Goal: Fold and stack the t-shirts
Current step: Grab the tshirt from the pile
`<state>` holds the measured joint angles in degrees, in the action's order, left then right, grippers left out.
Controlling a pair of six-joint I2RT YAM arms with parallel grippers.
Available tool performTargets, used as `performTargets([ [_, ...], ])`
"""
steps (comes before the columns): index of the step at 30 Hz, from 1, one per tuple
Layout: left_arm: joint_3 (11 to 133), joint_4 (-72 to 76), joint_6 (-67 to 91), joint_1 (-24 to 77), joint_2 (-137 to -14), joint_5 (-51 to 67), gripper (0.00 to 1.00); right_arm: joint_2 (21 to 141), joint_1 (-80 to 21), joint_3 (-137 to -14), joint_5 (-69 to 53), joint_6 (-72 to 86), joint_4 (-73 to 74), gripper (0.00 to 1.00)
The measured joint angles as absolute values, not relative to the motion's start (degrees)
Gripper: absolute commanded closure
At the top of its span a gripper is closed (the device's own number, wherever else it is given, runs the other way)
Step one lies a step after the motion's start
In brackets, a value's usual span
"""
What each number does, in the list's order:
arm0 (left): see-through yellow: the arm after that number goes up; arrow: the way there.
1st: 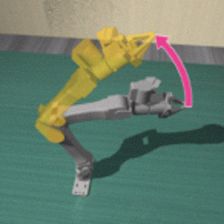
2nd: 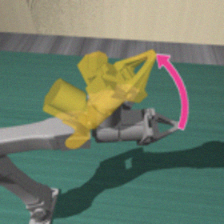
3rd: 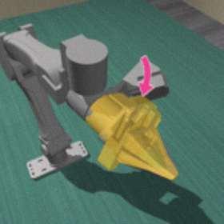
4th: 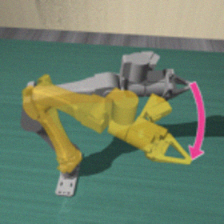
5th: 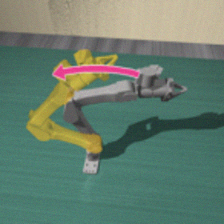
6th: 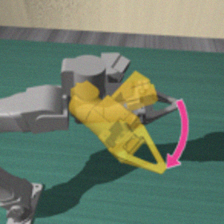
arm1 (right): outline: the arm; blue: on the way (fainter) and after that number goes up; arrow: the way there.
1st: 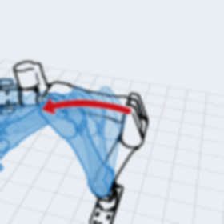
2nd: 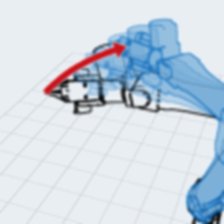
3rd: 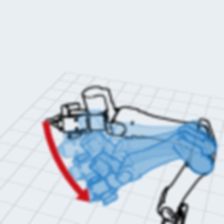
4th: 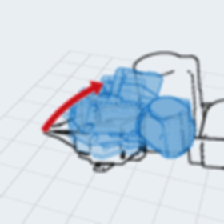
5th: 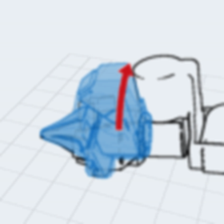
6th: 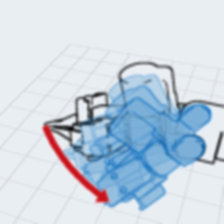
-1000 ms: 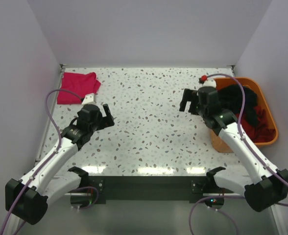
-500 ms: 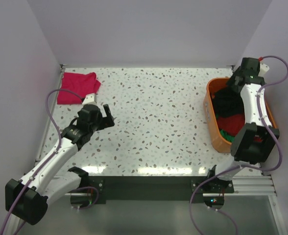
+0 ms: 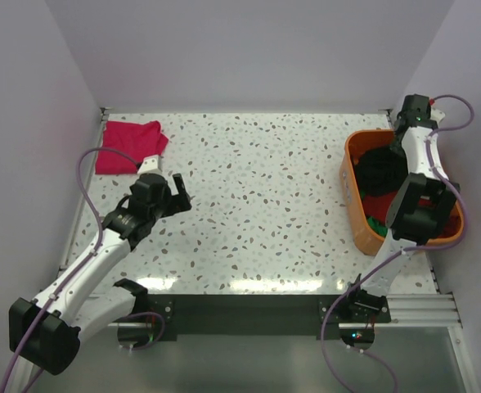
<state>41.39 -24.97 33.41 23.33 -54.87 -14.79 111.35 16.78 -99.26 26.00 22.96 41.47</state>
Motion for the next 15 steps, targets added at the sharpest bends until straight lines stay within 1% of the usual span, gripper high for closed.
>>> performTargets([
  [2, 41.80, -24.97, 33.41, 23.33, -54.87, -14.81, 0.00, 111.13, 16.88, -99.26, 25.91, 22.81, 40.91, 1.00],
  [5, 42.15, -24.93, 33.41, 23.33, -54.81, -14.83, 0.00, 109.51, 16.88, -98.59, 25.30, 21.93, 40.47, 1.00],
  [9, 42.15, -24.95, 33.41, 23.33, -54.59, -14.85, 0.00, 103.26, 16.84, -98.30, 23.77, 20.75, 40.95, 1.00],
  [12, 42.15, -24.95, 33.43, 23.33, -54.43, -14.83, 0.00, 97.21, 16.88, -100.77, 22.06, 20.23, 42.94, 1.00],
  [15, 42.15, -24.93, 33.47, 23.33, -54.30, -14.83, 0.00, 91.05, 16.88, -105.93, 18.79, 19.84, 44.31, 1.00],
])
